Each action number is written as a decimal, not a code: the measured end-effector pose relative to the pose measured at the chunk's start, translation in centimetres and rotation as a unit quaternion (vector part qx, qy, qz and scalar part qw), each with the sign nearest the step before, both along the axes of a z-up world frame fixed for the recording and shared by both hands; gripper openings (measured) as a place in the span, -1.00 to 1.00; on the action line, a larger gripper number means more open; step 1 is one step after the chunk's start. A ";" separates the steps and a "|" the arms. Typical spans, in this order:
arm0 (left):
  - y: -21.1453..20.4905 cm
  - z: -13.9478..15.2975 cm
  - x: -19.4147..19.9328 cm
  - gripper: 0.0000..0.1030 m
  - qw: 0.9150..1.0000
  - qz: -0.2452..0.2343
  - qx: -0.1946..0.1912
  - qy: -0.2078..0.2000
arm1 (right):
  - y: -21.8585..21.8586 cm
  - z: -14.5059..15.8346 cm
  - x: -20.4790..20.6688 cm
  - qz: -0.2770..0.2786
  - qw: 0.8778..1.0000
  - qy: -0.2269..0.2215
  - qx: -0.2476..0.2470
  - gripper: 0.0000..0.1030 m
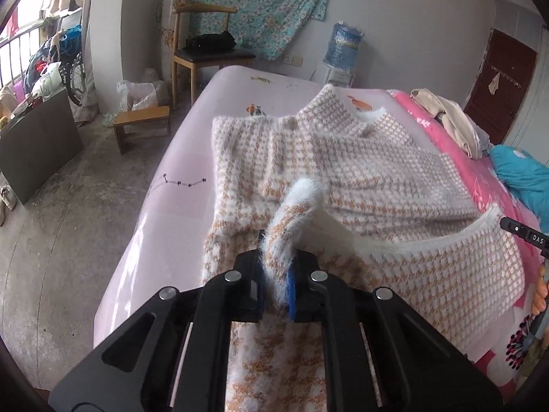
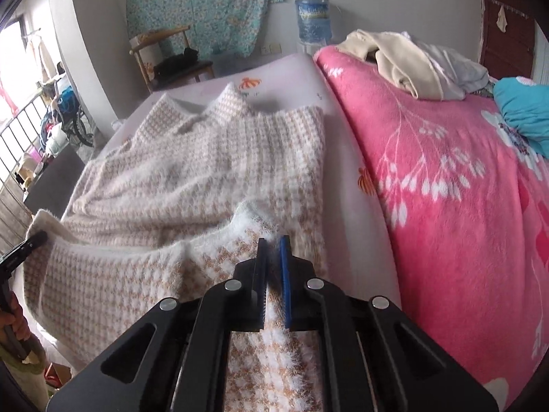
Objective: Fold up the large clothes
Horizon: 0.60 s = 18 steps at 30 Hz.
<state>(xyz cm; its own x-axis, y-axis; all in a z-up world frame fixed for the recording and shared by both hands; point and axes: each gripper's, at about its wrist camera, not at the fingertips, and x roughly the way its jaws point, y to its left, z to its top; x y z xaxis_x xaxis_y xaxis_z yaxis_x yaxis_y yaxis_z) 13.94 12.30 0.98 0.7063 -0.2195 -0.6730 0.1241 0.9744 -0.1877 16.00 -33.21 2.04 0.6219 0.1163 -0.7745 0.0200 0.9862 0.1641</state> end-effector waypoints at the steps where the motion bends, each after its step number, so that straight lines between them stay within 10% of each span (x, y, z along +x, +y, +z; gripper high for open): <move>1: 0.1 0.7 0.1 -0.83 1.000 0.003 -0.006 -0.011 | 0.1 0.8 0.3 0.000 1.000 -0.015 -0.001 -0.86; 5: 0.1 0.9 0.8 -0.83 1.000 0.008 0.004 -0.022 | 0.9 2.0 1.4 0.002 0.998 -0.051 -0.023 -0.86; 11: 1.0 -5.1 3.0 -0.83 0.997 0.015 -0.010 0.068 | 0.1 -3.8 3.8 -0.002 0.999 0.028 0.019 -0.86; 18: 1.2 -4.0 3.1 -0.82 0.999 0.018 -0.021 0.044 | 0.5 -2.1 3.9 -0.001 1.000 -0.006 0.006 -0.86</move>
<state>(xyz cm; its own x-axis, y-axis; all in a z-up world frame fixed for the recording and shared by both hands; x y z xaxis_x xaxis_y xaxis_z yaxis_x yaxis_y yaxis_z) 16.99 13.47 -2.97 0.6536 -0.2238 -0.7230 0.0699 0.9691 -0.2367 19.87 -32.67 -0.07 0.6310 0.1254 -0.7656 0.0192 0.9840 0.1771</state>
